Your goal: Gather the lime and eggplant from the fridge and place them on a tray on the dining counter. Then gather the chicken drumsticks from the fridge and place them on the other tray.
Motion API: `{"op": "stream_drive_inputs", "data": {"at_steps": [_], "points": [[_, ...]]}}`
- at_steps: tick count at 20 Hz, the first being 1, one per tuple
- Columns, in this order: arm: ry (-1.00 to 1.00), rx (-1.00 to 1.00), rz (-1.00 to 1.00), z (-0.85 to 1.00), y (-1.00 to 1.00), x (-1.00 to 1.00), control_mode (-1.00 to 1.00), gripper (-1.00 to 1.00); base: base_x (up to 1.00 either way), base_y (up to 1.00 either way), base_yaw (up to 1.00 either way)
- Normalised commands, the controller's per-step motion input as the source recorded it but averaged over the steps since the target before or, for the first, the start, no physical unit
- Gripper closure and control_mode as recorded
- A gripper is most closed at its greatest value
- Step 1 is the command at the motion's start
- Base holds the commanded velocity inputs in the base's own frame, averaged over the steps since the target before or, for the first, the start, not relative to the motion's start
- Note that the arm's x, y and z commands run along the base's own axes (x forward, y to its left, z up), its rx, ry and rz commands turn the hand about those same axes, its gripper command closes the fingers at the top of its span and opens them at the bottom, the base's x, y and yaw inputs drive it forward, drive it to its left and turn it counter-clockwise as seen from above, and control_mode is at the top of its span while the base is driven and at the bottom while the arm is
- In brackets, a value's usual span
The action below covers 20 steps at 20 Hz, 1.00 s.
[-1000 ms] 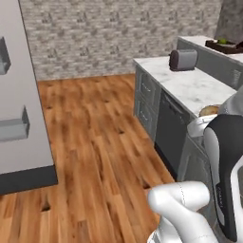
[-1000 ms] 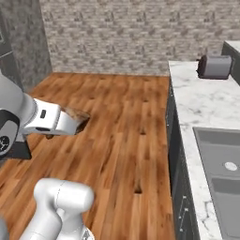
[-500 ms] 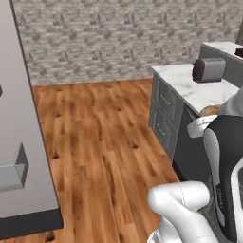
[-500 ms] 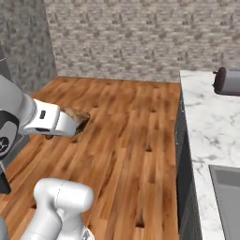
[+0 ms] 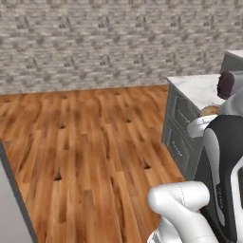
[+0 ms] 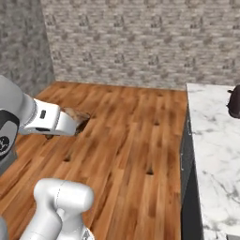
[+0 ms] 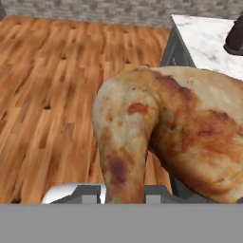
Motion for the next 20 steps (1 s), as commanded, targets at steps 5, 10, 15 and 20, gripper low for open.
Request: {"op": "stream_drive_inputs", "data": {"at_steps": [5, 10, 15, 20], "points": [[0.00, 0.00, 0.00, 0.00, 0.00, 0.00, 1.00, 1.00, 1.00, 0.15, 0.04], [0.00, 0.00, 0.00, 0.00, 0.00, 0.00, 1.00, 1.00, 1.00, 0.21, 0.03], [0.00, 0.00, 0.00, 0.00, 0.00, 0.00, 1.00, 1.00, 1.00, 0.34, 0.00], [0.00, 0.00, 0.00, 0.00, 0.00, 0.00, 1.00, 1.00, 1.00, 0.38, 0.00]]}}
